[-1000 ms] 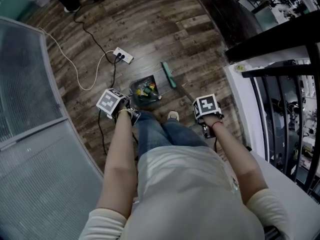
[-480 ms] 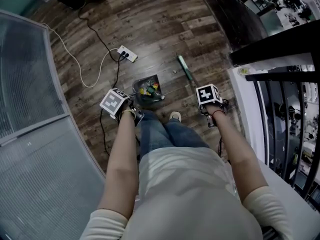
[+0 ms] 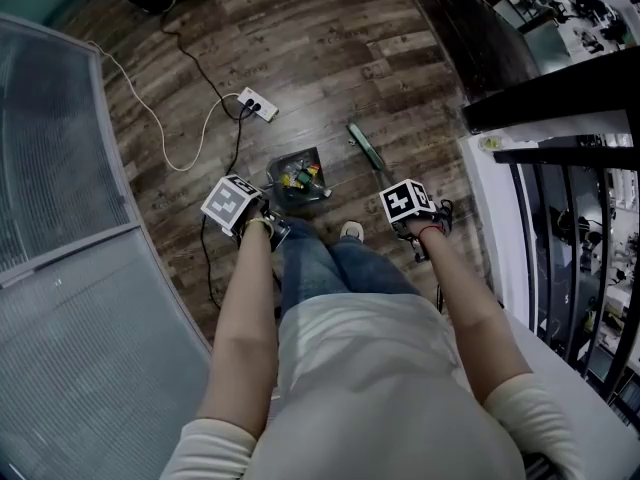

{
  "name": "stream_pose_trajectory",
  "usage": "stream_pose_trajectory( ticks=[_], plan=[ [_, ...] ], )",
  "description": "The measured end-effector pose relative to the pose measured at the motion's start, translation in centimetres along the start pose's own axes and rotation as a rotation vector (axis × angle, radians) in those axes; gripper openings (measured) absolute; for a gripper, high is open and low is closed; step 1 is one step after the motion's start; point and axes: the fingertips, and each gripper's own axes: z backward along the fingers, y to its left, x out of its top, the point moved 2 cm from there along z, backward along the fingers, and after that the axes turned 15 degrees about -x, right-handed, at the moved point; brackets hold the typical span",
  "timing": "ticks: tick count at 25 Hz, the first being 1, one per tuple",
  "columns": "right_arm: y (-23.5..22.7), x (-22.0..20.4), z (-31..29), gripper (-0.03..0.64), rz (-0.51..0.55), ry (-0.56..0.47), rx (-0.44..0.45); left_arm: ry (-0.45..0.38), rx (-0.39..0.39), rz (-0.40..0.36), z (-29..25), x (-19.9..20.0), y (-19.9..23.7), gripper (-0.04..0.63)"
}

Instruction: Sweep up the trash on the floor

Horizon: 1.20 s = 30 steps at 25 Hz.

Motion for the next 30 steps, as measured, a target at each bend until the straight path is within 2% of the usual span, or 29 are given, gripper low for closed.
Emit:
stream_pose_trajectory(
  ticks=[19,30],
  plan=[
    [3.9,-1.9,1.0,0.095,-0.063,0.006,0.062,-0.006,-0.006,0.001,0.1,-0.2,-0.2,0.14],
    [7.1,-1.5,2.5,0.095,-0.197,0.05,0.187,-0.005,-0.012,0.003,0.1,-0.2,-0.1,0.141]
  ],
)
